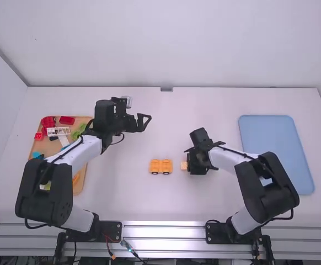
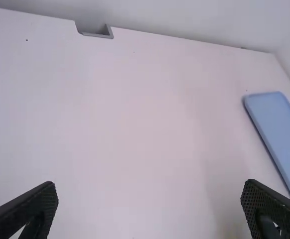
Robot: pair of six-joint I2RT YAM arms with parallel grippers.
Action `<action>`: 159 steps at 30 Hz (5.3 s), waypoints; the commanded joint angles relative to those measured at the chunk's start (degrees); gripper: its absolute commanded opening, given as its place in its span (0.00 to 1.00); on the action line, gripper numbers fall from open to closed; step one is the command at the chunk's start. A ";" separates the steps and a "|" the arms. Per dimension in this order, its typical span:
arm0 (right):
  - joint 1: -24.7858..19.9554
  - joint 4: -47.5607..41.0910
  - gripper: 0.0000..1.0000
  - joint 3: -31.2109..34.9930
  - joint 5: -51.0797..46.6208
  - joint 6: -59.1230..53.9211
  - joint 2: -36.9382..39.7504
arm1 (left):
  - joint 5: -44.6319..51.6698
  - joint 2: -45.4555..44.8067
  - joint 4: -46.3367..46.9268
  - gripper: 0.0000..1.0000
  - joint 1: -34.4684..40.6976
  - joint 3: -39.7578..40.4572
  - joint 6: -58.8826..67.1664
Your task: Assemble lego blocks to make yellow taxi
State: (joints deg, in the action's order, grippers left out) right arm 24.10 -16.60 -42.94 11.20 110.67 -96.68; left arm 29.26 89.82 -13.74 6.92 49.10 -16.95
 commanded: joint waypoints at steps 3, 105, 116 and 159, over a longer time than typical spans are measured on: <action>-0.02 -0.31 0.25 0.63 -0.70 0.52 0.35 | -0.22 0.31 0.42 0.99 -0.20 0.11 -0.22; -19.74 26.34 0.91 9.05 41.22 -171.62 -10.08 | 32.83 0.31 6.21 0.99 -0.15 -12.02 70.29; -20.76 26.64 0.52 7.23 43.01 -174.13 -15.67 | 32.81 0.31 6.21 0.99 -0.15 -12.04 70.31; -12.44 17.42 0.26 5.57 44.44 -173.52 -3.30 | 35.63 29.35 -15.21 0.99 5.05 -11.87 69.85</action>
State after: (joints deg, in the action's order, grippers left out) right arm 10.28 0.89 -35.53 54.87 -63.16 -100.66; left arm 66.72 118.30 -29.04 11.16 36.36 54.13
